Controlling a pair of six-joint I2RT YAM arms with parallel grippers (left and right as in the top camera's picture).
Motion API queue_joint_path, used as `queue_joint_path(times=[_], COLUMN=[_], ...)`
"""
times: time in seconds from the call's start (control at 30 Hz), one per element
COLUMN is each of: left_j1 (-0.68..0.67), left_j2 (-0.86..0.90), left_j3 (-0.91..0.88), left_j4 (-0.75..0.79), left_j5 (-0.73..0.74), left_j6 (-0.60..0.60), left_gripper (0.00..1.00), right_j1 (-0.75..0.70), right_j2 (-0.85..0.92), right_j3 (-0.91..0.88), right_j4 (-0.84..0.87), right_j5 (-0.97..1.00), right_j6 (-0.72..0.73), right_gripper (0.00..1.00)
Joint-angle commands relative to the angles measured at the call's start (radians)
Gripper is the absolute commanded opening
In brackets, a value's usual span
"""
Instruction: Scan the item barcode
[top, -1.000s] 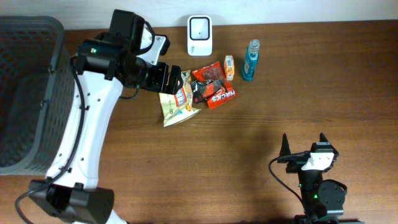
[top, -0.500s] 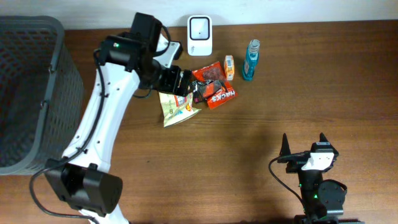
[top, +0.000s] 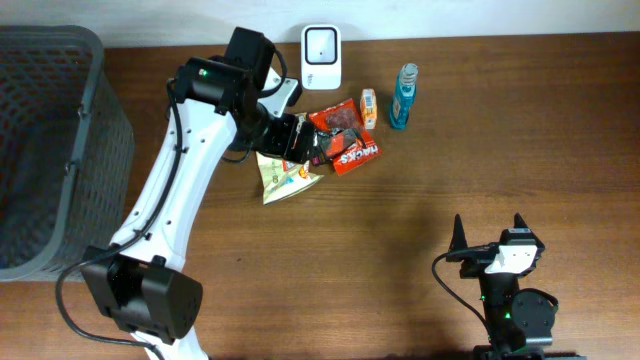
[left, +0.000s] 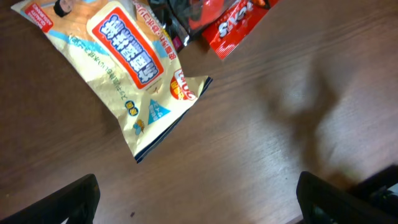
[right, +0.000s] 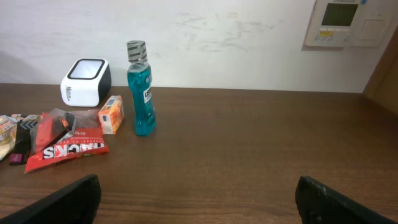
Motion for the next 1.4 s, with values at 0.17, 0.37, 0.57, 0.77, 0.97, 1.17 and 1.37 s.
queue_joint_path(times=[0.17, 0.37, 0.57, 0.77, 0.97, 1.17, 1.37], left_j1=[0.000, 0.000, 0.000, 0.000, 0.000, 0.007, -0.003], left_j2=[0.016, 0.018, 0.051, 0.103, 0.108, 0.108, 0.139], left_j3=[-0.005, -0.082, -0.126, -0.127, -0.127, -0.127, -0.128], left_j4=[-0.028, 0.080, 0.110, 0.110, 0.131, 0.173, 0.172], left_j5=[-0.019, -0.019, -0.018, -0.015, -0.046, -0.098, -0.051], left_j6=[-0.006, -0.046, -0.103, -0.103, -0.103, -0.102, -0.103], left_gripper=[0.99, 0.99, 0.99, 0.99, 0.99, 0.99, 0.92], right_j1=[-0.005, -0.005, -0.004, -0.003, -0.003, -0.003, -0.003], right_j2=[-0.003, -0.003, -0.003, -0.003, -0.003, -0.003, -0.003], right_j3=[-0.007, -0.007, -0.007, -0.007, -0.007, -0.007, 0.026], right_j4=[-0.004, -0.004, 0.032, 0.112, 0.199, 0.303, 0.319], right_j5=[0.012, 0.012, 0.011, -0.176, -0.417, -0.546, -0.595], right_j6=[0.000, 0.000, 0.001, 0.046, 0.046, 0.046, 0.077], right_gripper=[0.99, 0.98, 0.99, 0.98, 0.98, 0.98, 0.99])
